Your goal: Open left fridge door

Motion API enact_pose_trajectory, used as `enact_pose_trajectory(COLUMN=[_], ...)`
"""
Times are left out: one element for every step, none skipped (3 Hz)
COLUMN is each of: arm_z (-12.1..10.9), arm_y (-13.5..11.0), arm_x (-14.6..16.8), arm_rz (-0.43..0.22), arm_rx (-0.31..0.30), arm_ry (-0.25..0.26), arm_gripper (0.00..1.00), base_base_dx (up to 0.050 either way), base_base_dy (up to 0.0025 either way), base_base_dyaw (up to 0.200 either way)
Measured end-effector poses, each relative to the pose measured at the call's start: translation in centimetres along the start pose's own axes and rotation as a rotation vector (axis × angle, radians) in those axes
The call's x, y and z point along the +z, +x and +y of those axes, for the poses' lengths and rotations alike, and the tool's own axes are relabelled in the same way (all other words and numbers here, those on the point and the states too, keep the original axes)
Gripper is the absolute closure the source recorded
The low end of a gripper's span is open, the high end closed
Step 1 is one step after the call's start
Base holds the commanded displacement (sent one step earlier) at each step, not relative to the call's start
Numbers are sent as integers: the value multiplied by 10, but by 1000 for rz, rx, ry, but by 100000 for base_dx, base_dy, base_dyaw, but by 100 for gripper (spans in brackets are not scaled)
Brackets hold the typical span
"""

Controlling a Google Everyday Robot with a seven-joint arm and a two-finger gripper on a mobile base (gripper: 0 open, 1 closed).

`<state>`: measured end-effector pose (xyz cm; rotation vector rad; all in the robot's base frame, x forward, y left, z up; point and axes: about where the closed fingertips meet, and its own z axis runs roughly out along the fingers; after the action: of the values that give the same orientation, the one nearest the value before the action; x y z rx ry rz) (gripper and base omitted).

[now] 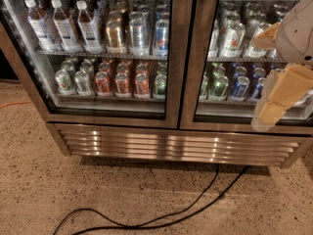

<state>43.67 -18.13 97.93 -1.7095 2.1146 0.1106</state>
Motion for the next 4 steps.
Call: enact_pose_trajectory(arm_z=[1, 16, 31, 30], arm_y=[-8, -41, -67, -93], arm_x=[23, 83, 120, 151], arm_rz=[31, -28, -89, -297], arm_rx=[-2, -49, -81, -110], arm_ry=[-40, -170, -268, -345], arm_gripper=[0, 0, 0, 0], base_base_dx=[0, 0, 0, 0], base_base_dy=[0, 0, 0, 0], base_base_dyaw=[0, 0, 0, 0])
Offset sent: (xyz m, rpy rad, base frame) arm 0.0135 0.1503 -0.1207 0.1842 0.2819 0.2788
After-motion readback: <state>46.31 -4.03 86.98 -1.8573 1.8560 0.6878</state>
